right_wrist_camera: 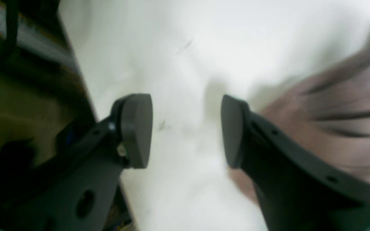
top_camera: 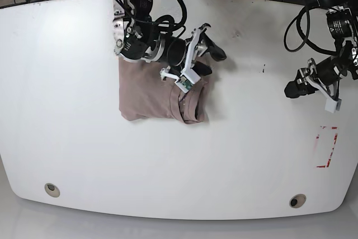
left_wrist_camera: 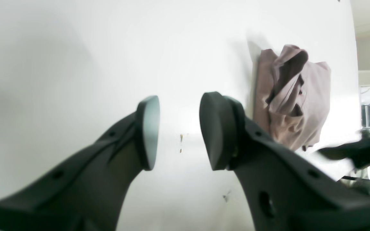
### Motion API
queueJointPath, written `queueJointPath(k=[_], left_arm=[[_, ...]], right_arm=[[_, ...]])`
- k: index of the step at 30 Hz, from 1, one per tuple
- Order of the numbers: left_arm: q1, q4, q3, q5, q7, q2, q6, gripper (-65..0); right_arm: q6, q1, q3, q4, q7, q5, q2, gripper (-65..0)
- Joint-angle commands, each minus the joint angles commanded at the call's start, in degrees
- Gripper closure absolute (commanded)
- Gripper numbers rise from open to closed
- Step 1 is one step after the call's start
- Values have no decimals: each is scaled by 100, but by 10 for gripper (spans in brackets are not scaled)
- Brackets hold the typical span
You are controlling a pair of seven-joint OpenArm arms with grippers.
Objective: Fold the T-shirt properly
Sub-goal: 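Open both grippers and withdraw them from the folded shirt, then lower both grippers onto the bundle's sides and pinch the shirt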
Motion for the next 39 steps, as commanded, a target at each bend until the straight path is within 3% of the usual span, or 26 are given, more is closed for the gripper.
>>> queueJointPath(k=[12,14,17,21,25,28,32,35,39], left_arm=[[-26,1143,1626,18,-18,35,0,-232],[-35,1213,1969,26,-18,158,9,-232],[-9,1345,2295,281,-18,422,9,-232],[53,1574,2549,686,-26,853,-18,-232],[105,1582,2629,747,-26,1284,-229,-231],[176,1582,2769,1169,-35,1618,-334,-231],[281,1538,3121,2321,-360,2057,-369,-231],[422,1407,3490,3024,-703,2233,-378,-231],[466,1240,3736,3349,-1011,2242,-378,-231]], right_arm=[[-18,378,1398,26,70,-18,844,-312],[-26,501,1538,-79,149,-18,1002,-306],[-44,712,1705,-281,255,-18,1231,-241],[-44,1099,1714,-862,413,-18,1565,-105],[-35,1354,1697,-1433,659,-18,1688,-67],[-35,1459,1688,-1749,941,-79,1741,-81],[9,1574,1688,-2075,1257,-580,1732,-86],[9,1635,1433,-2347,1582,-985,1714,-84],[9,1644,1108,-2708,2145,-1371,1688,-82]])
